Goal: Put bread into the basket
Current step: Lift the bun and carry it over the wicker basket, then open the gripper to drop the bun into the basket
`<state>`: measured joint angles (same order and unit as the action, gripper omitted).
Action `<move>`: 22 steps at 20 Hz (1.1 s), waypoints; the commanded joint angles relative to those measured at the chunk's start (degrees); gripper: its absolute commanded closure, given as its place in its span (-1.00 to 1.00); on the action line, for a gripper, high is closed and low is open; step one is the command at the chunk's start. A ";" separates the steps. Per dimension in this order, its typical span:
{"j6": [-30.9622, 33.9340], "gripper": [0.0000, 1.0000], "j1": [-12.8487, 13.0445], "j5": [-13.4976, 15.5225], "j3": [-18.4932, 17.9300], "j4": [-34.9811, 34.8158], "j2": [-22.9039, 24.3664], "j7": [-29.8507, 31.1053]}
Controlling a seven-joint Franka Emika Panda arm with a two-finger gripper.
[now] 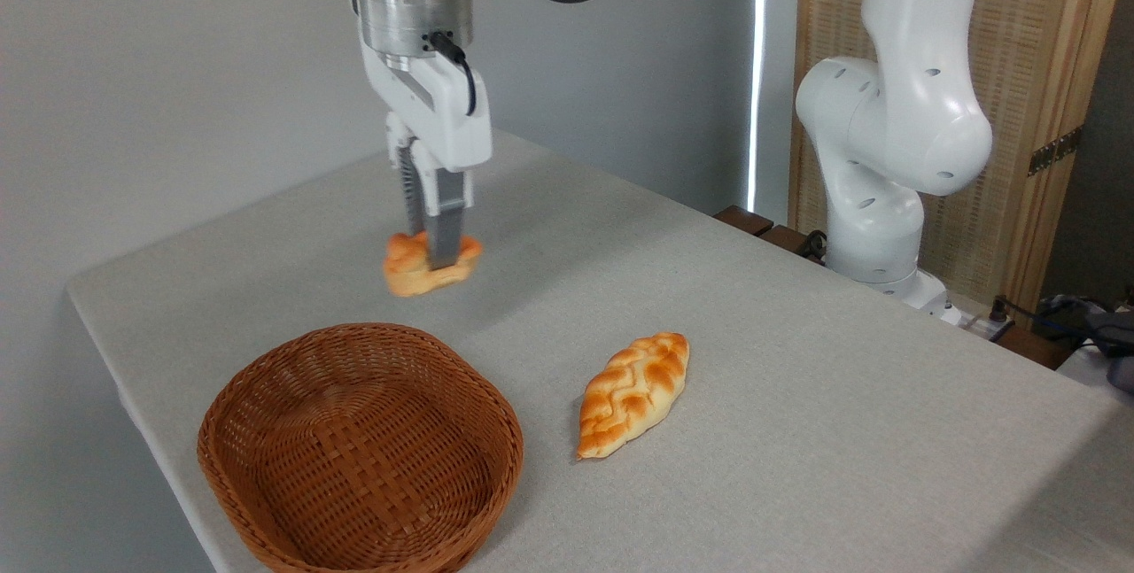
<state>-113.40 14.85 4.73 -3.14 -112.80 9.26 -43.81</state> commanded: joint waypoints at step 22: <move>-13.78 -1.00 0.01 0.98 -1.26 0.82 -7.07 0.66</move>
<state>-127.49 14.58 4.81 -4.08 -112.56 2.16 -43.63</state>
